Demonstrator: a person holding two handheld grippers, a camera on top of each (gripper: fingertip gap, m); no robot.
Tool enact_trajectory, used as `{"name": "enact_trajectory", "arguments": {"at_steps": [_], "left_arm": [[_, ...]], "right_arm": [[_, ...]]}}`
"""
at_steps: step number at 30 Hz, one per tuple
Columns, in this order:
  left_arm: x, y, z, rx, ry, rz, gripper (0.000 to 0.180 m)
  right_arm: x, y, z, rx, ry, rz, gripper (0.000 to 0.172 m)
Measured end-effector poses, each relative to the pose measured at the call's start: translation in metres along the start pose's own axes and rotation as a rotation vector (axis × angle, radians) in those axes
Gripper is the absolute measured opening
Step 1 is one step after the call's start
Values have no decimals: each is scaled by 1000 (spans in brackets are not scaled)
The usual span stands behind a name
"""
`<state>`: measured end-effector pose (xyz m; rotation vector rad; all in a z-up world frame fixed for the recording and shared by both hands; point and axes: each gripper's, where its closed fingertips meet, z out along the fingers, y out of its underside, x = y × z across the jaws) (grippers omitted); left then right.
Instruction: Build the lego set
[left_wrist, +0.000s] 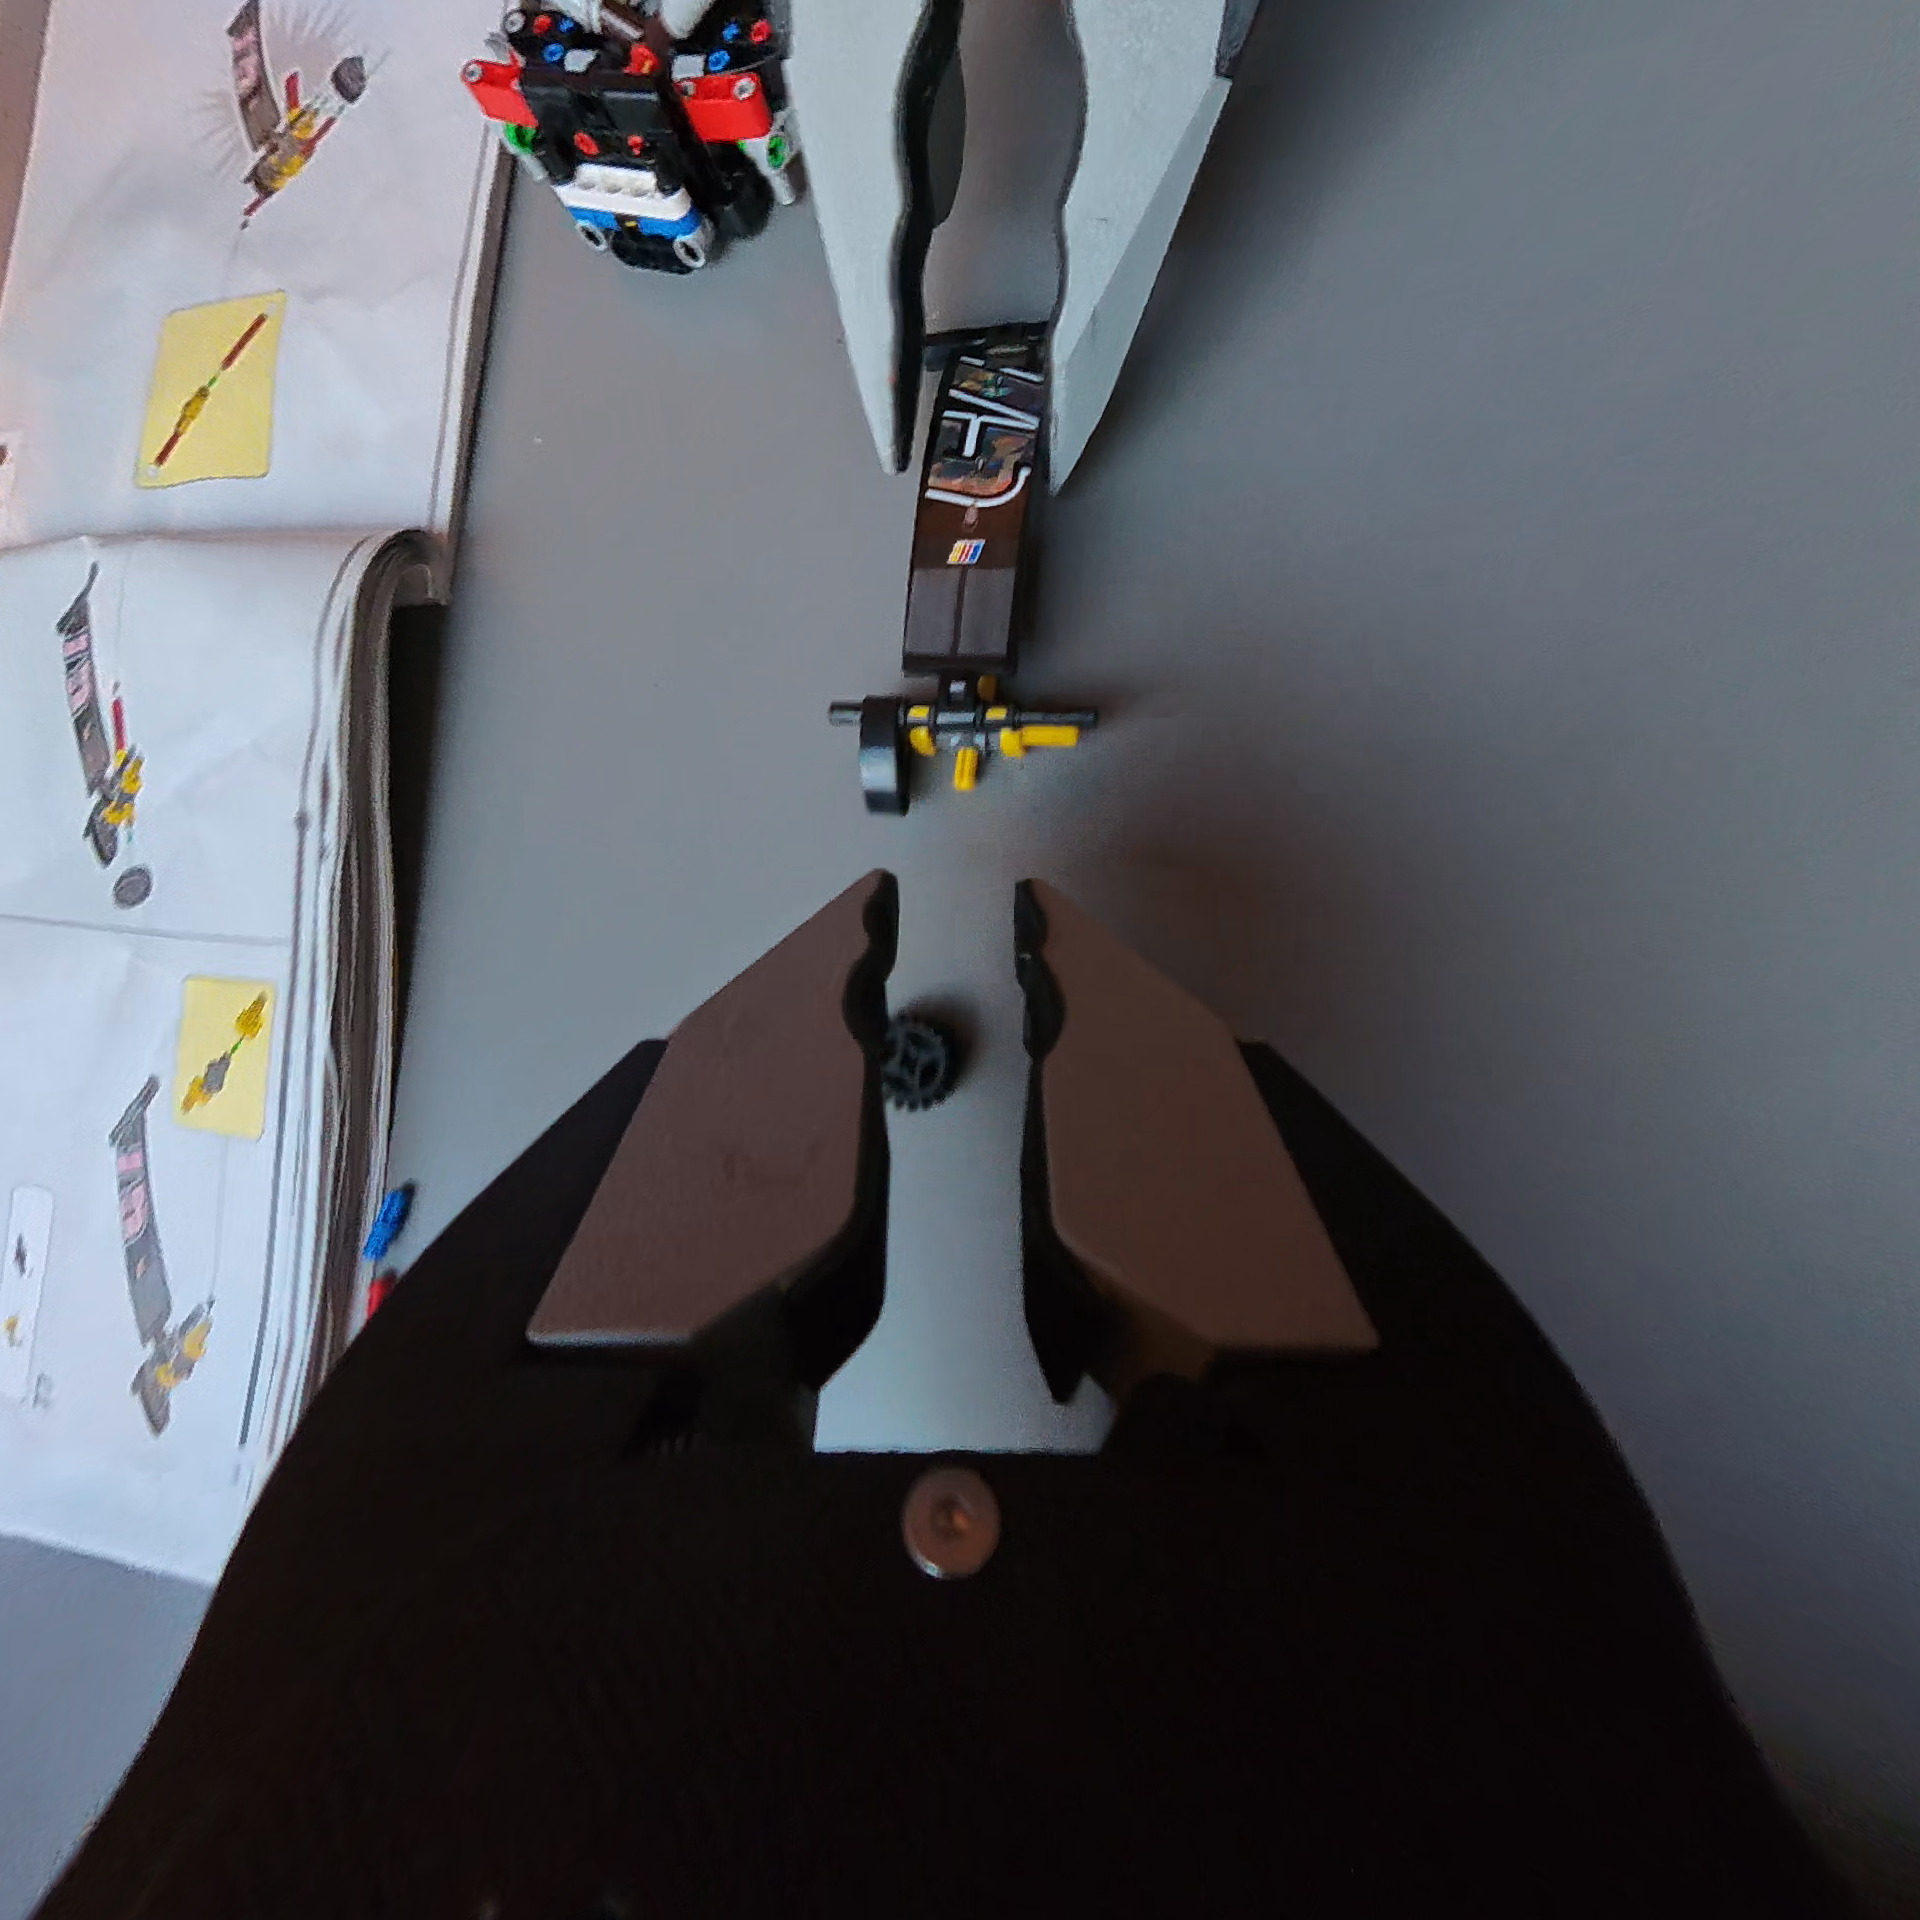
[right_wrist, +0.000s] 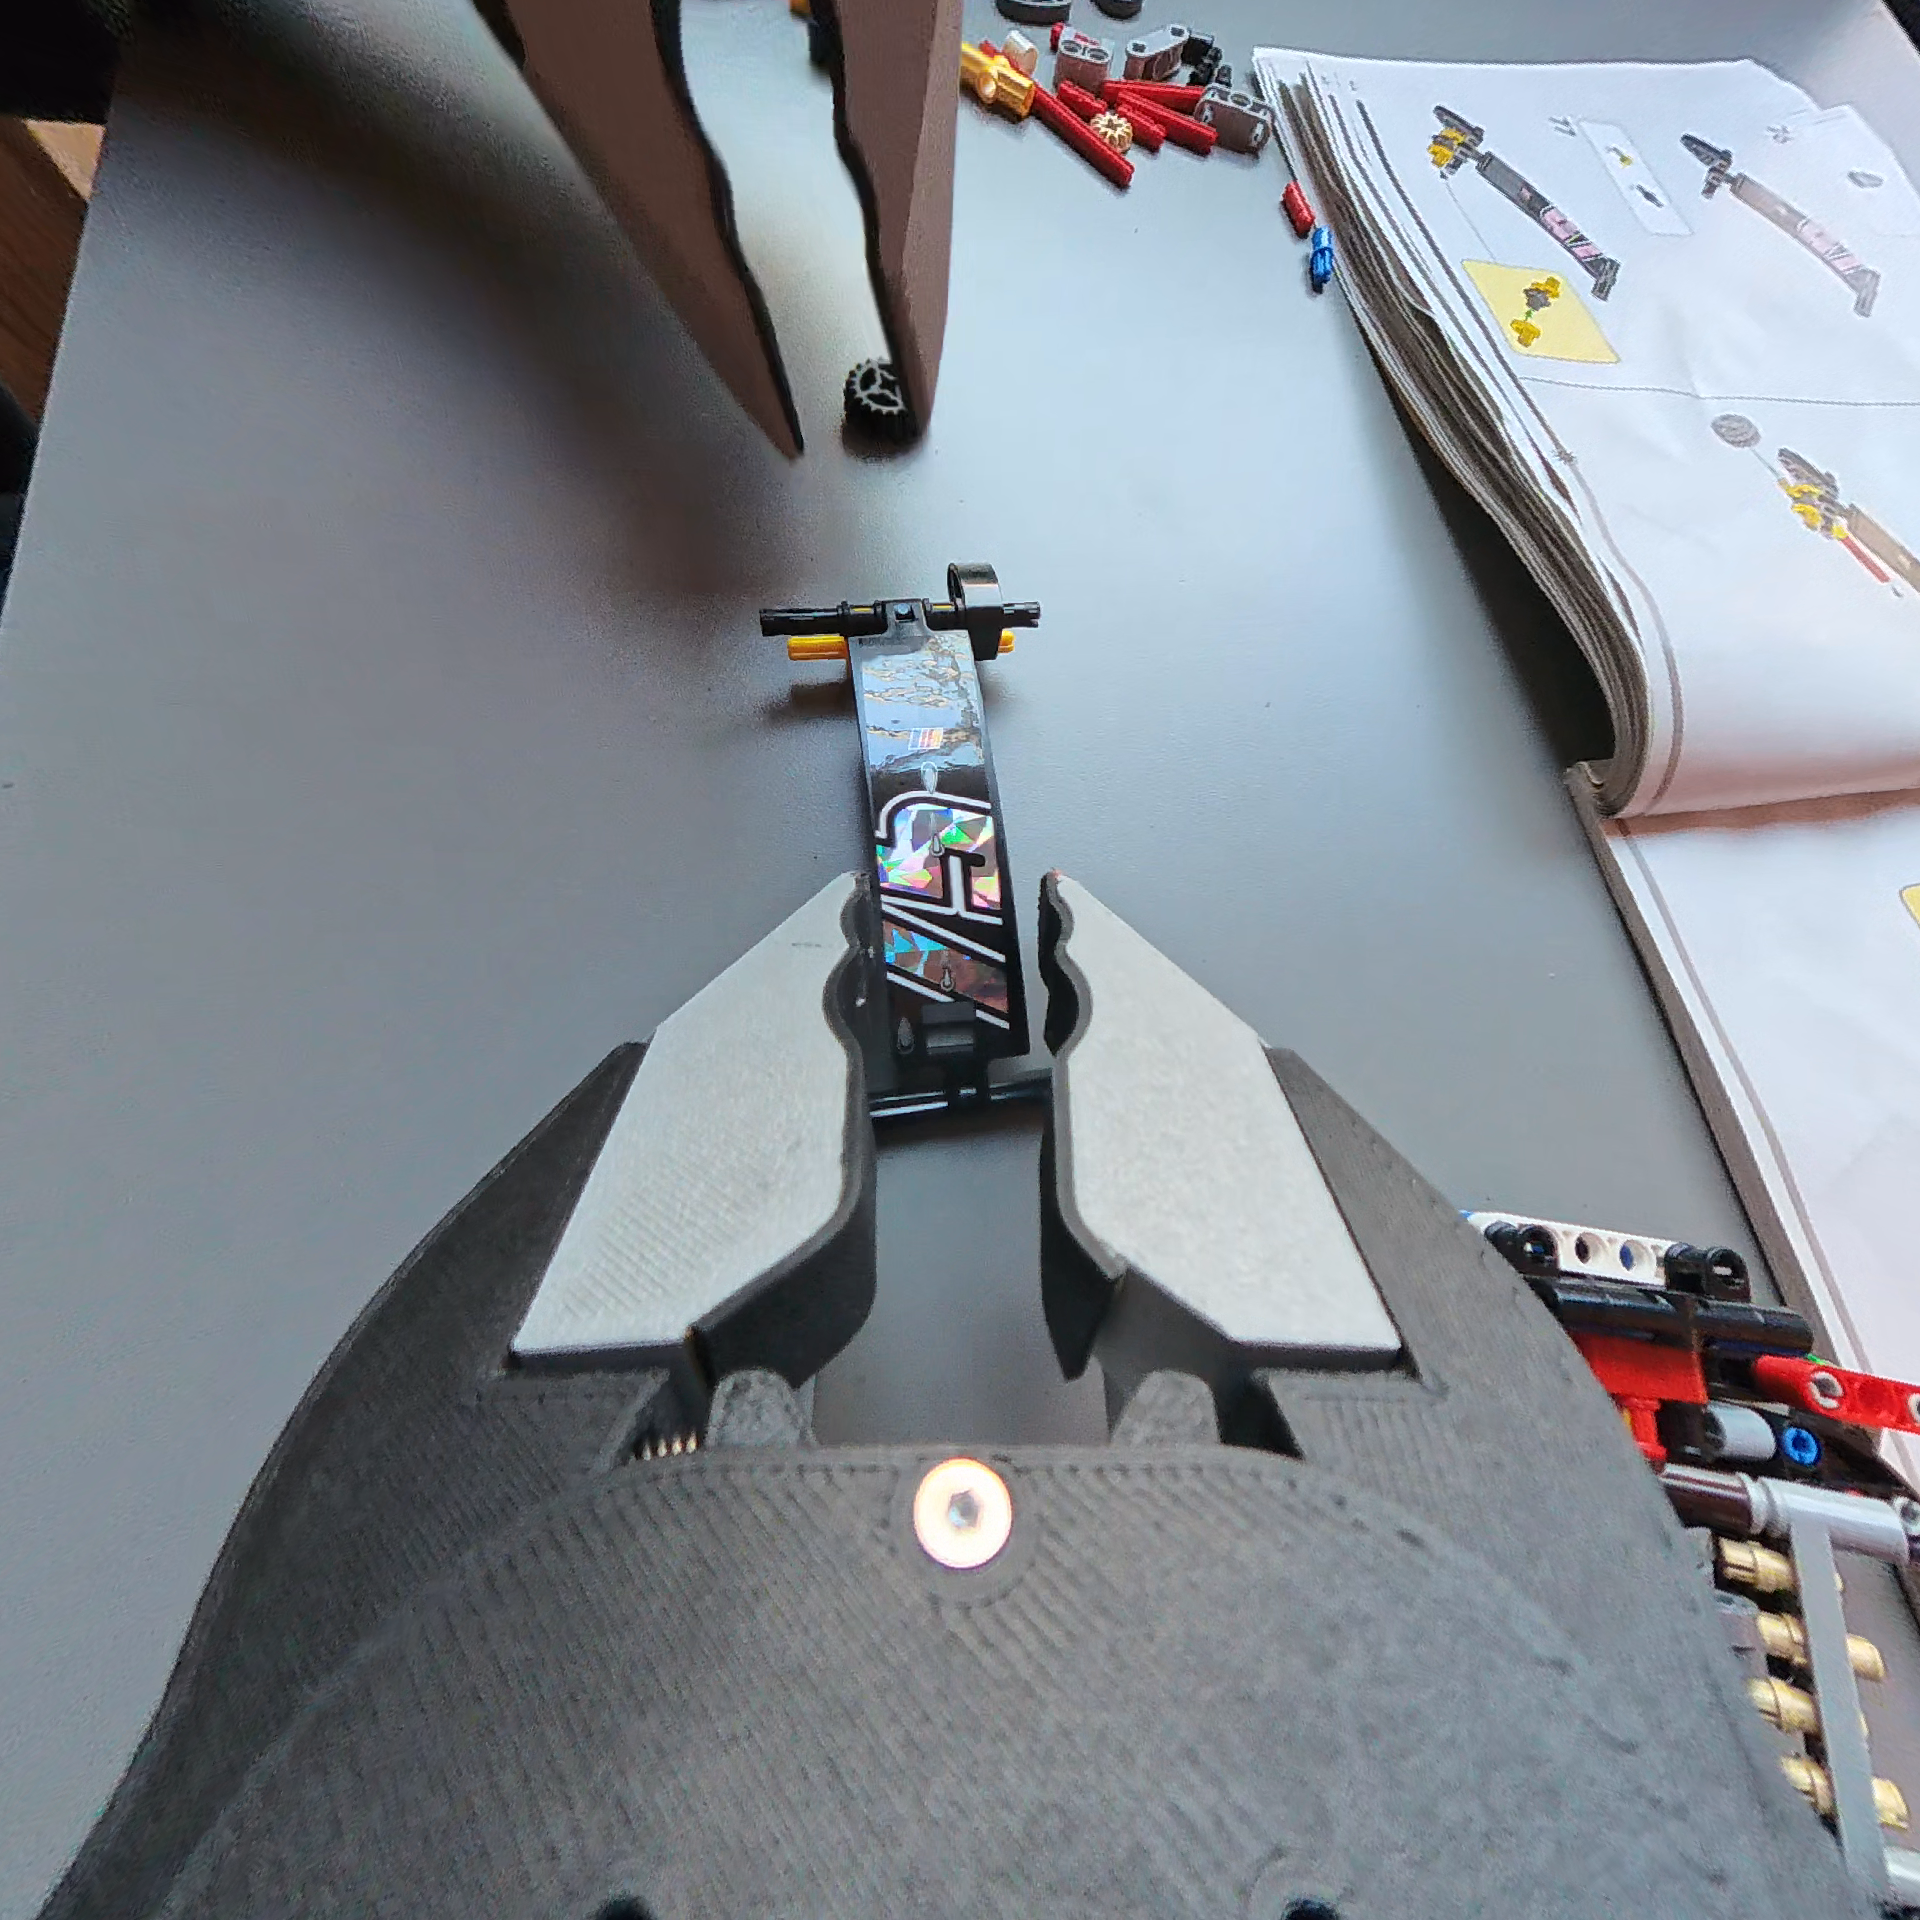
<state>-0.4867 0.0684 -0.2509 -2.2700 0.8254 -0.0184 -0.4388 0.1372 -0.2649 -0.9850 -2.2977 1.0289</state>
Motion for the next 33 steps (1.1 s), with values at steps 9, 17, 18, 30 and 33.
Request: {"name": "enact_trajectory", "arguments": {"at_steps": [9,17,18,30,33], "left_arm": [[-16,39,-36,97,29,-221,30],[-31,22,-38,295,-59,-309,31],[-35,17,-42,338,-86,-311,31],[-41,6,-65,469,-62,-411,29],[-40,8,-60,453,-44,-435,29]], "right_arm": [[1,-10,-10,89,-18,24,29],[31,-25,-36,290,35,161,30],[35,-26,-39,314,47,179,30],[53,-33,-44,381,107,217,31],[55,-34,-42,379,119,203,30]]}}
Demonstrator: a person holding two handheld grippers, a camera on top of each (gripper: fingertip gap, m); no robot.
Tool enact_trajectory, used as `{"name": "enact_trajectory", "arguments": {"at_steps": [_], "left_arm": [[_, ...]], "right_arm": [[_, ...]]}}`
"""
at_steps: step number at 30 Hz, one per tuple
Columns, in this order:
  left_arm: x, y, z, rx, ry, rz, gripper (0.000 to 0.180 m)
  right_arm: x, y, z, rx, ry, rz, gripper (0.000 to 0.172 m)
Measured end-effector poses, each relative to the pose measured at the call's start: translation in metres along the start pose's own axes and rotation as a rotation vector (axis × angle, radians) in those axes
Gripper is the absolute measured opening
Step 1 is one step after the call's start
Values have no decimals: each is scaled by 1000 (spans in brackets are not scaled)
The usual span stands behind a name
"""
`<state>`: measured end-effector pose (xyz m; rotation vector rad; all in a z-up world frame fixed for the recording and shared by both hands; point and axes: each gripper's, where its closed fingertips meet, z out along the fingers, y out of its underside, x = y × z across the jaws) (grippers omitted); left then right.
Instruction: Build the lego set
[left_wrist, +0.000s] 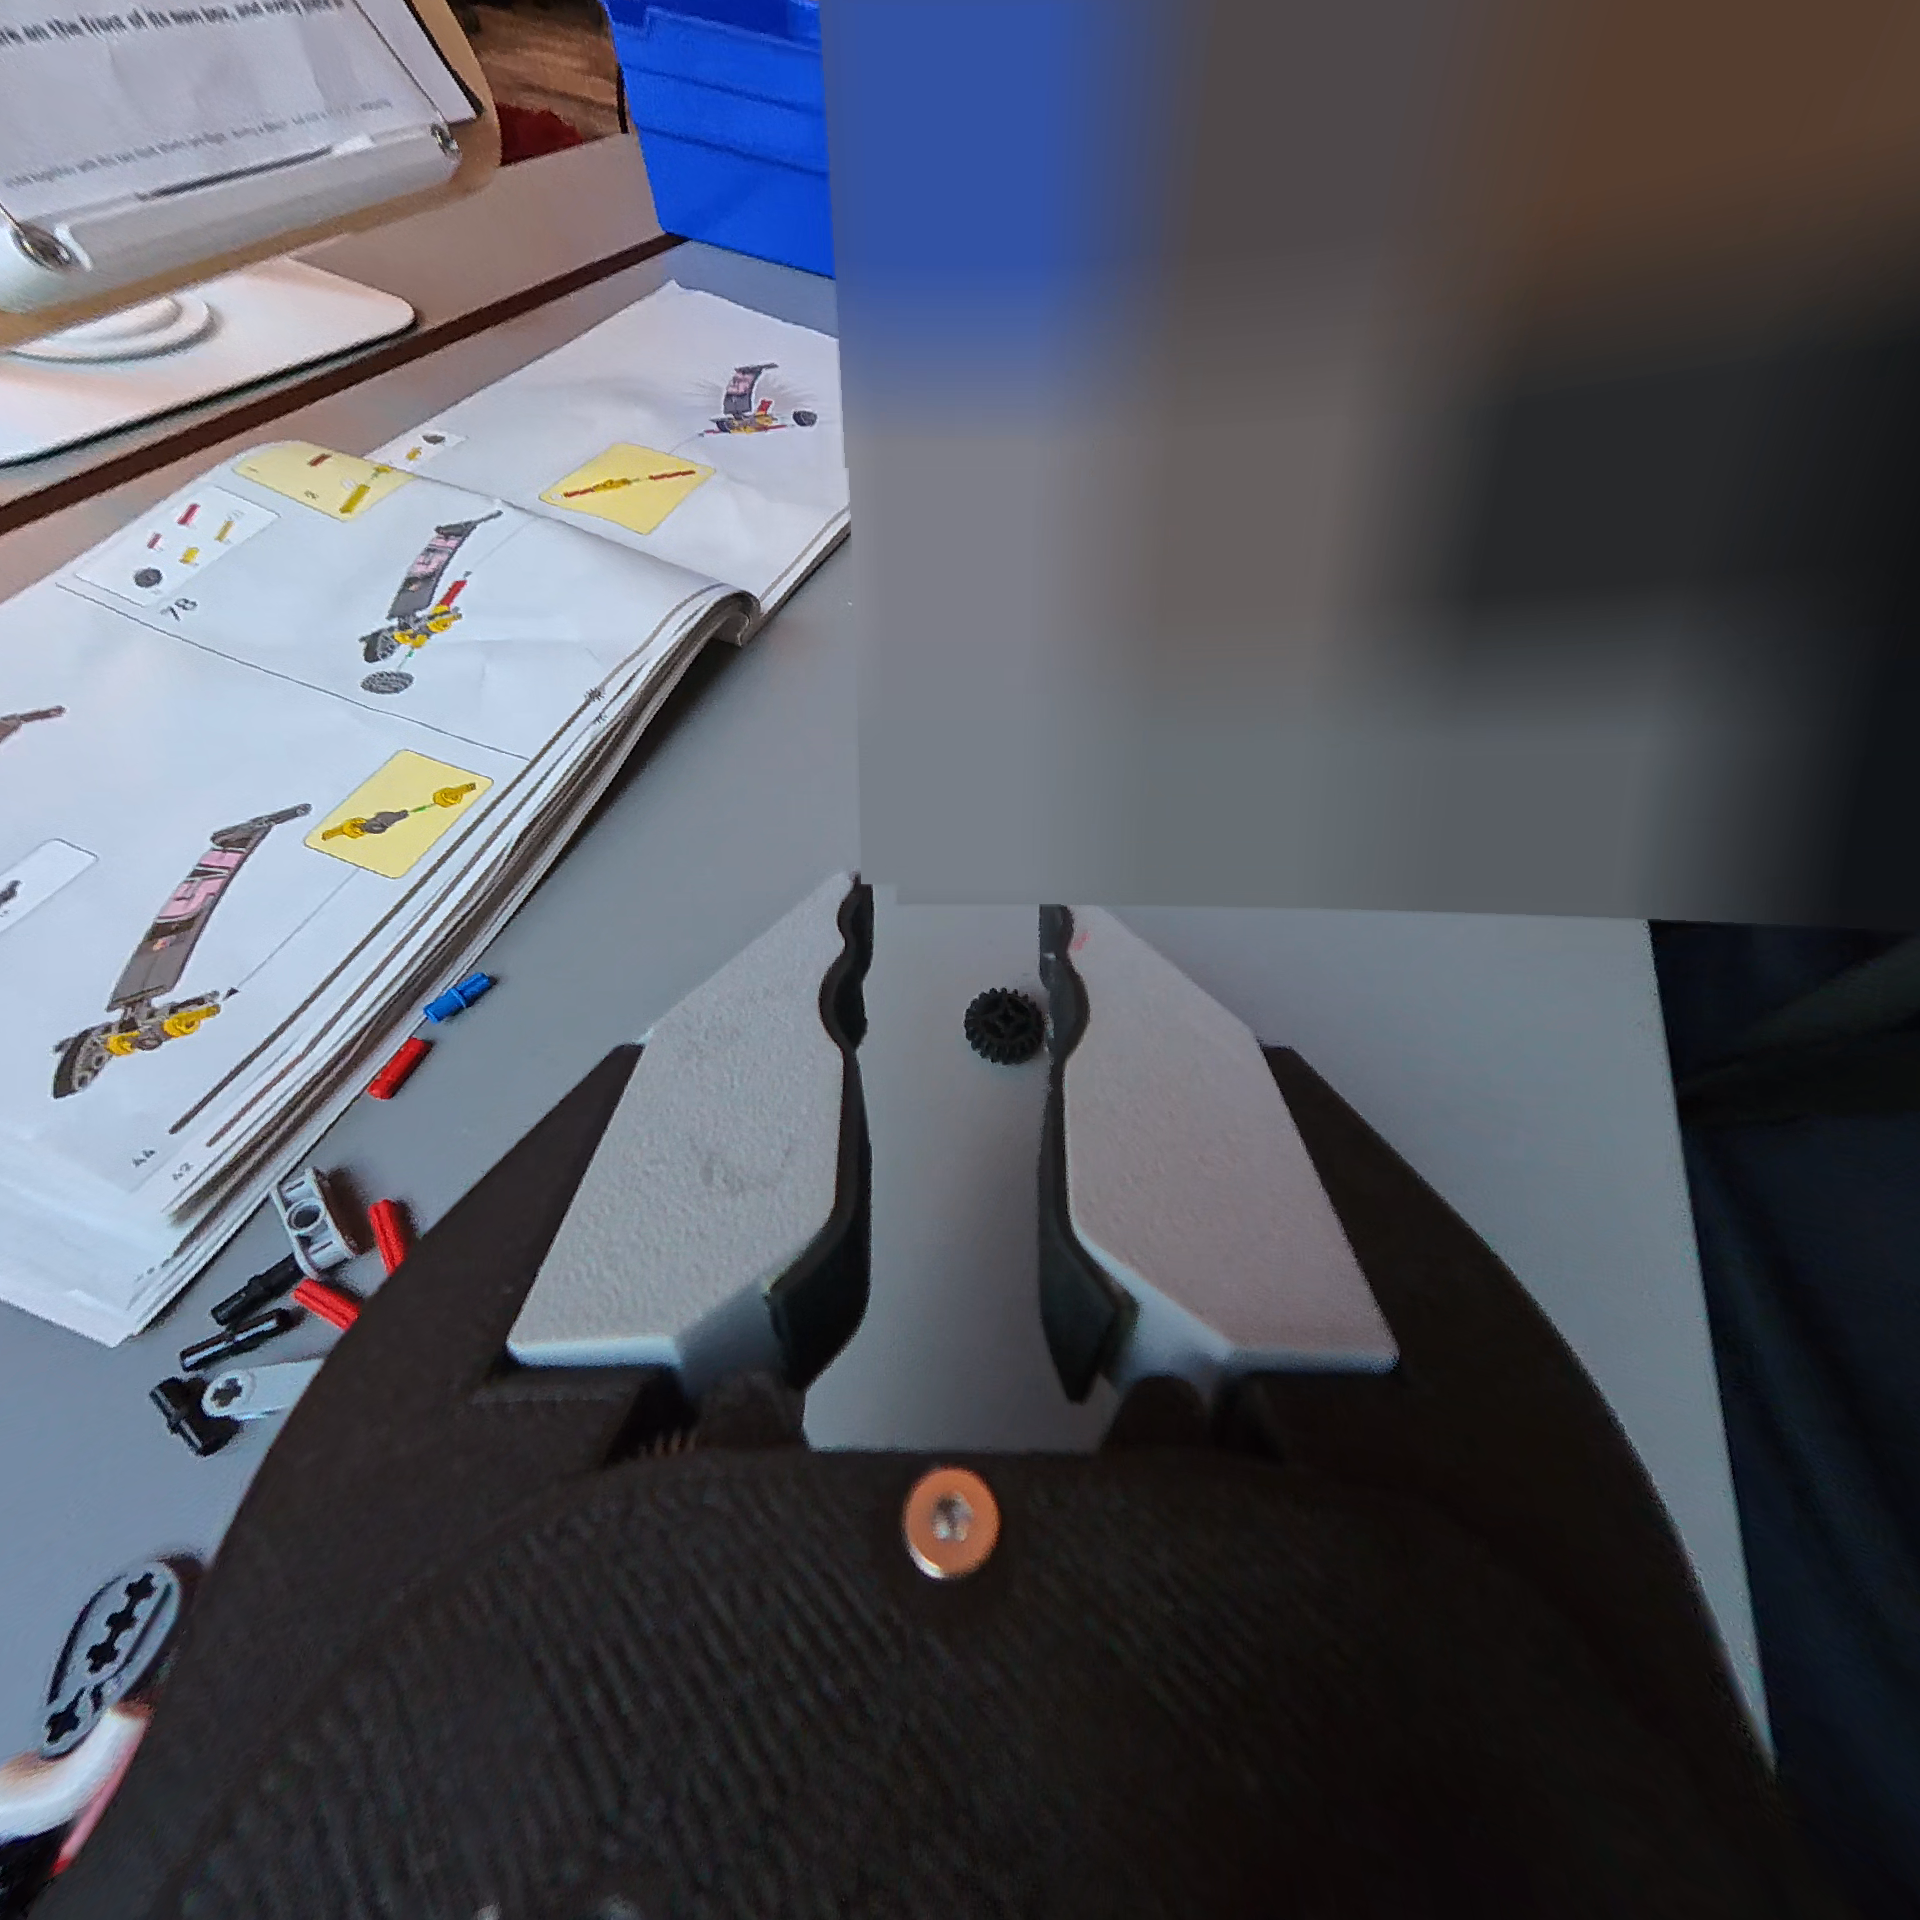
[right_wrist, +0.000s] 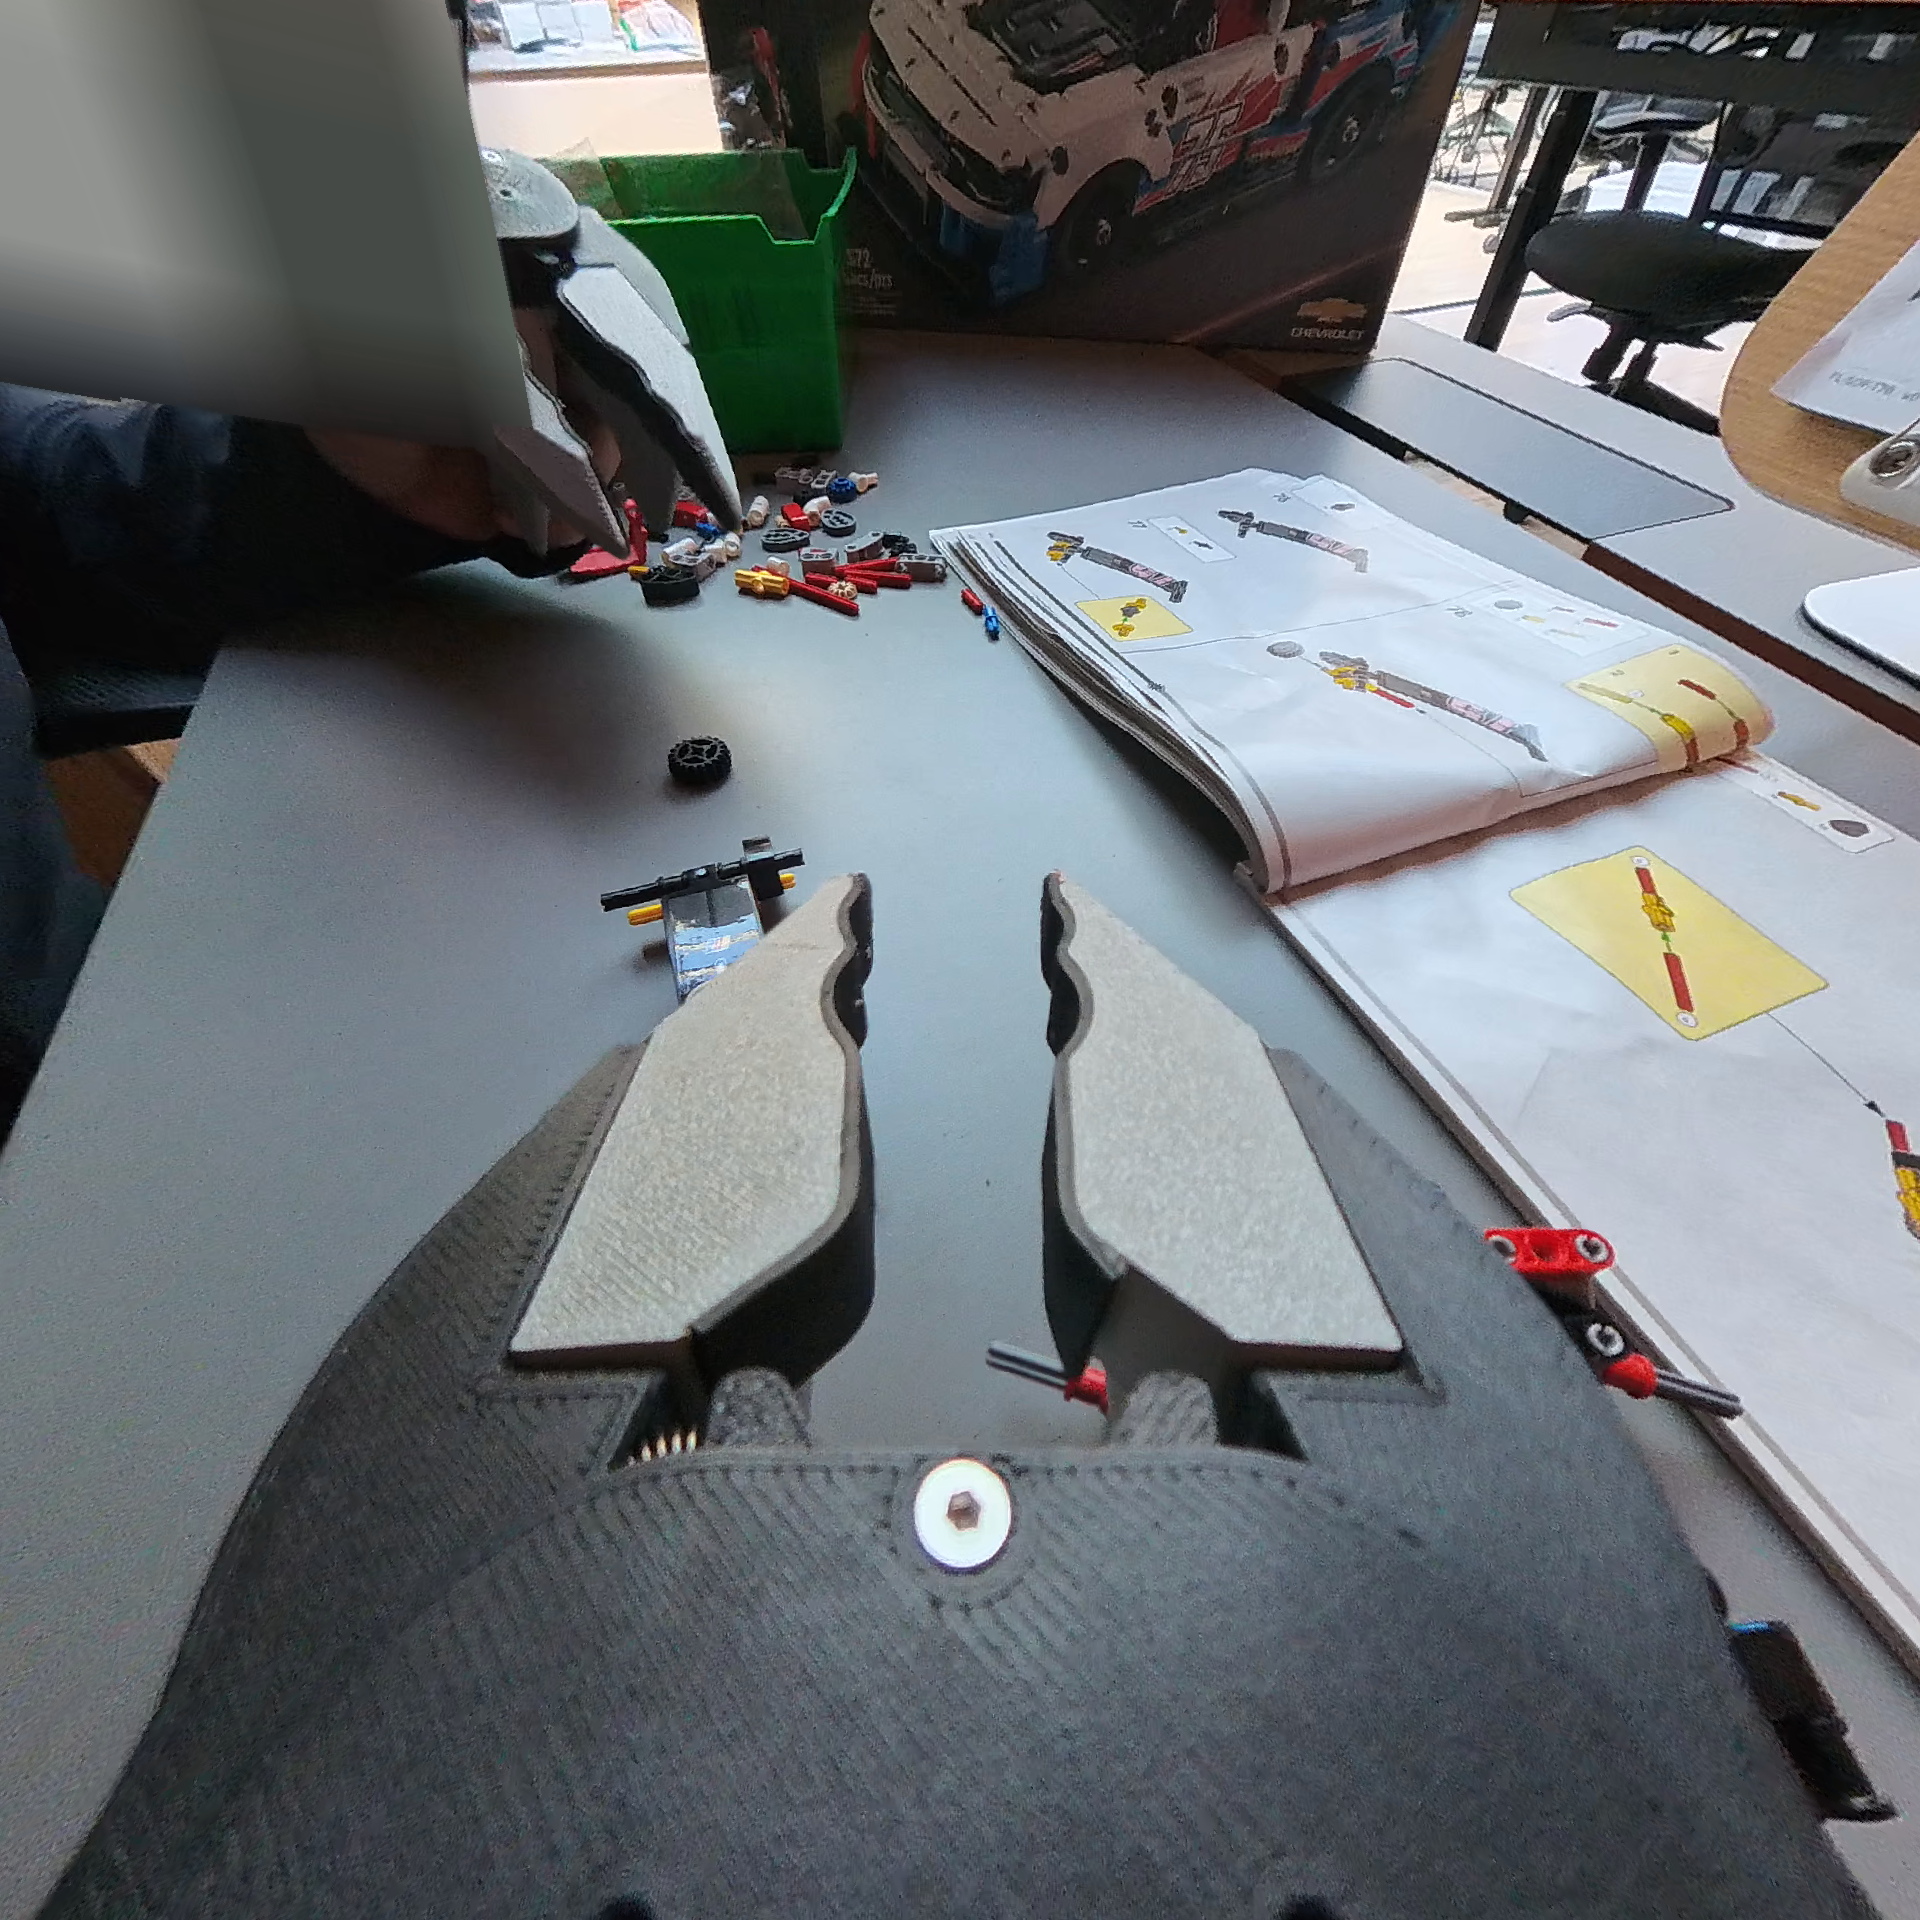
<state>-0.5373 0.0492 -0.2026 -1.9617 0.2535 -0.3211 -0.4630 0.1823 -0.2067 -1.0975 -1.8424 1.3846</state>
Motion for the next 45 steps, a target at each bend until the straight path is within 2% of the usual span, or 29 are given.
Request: {"name": "enact_trajectory", "arguments": {"at_steps": [7,17,27,34,45], "left_arm": [[-4,14,11,-74,-36,57,27],[-6,31,19,-175,-55,162,26],[-9,25,11,-155,-87,142,24],[-19,35,5,-205,-116,111,25],[3,56,17,-312,2,133,28]], "right_arm": [[-3,-1,6,-5,-28,-42,26],[-12,-4,1,22,-128,2,23],[-11,-4,0,26,-148,39,20],[-13,-2,2,8,-173,54,20],[-17,0,3,-6,-200,57,21]]}}
